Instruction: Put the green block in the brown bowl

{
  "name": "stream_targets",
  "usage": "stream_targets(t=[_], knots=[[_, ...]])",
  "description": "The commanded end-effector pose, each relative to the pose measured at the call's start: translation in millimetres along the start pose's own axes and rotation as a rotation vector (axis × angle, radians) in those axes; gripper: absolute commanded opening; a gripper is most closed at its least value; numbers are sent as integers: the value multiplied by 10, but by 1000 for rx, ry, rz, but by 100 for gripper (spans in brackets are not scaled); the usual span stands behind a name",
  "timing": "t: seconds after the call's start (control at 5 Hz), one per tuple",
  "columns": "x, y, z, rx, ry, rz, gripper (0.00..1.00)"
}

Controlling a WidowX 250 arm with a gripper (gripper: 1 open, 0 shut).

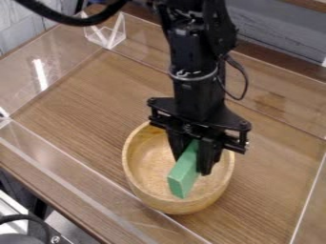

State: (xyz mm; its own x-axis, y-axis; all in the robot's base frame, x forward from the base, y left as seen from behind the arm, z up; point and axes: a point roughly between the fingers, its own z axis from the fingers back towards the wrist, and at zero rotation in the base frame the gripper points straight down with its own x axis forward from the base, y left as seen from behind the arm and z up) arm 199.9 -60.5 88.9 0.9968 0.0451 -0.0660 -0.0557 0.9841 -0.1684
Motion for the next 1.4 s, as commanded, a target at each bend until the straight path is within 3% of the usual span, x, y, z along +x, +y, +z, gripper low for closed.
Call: stream_targets(t=[0.0, 1.0, 1.2], knots=[[50, 6, 52, -12, -27, 5, 0], [111, 56, 29, -26, -33, 11, 0], [122, 67, 28, -29, -35, 11, 100]])
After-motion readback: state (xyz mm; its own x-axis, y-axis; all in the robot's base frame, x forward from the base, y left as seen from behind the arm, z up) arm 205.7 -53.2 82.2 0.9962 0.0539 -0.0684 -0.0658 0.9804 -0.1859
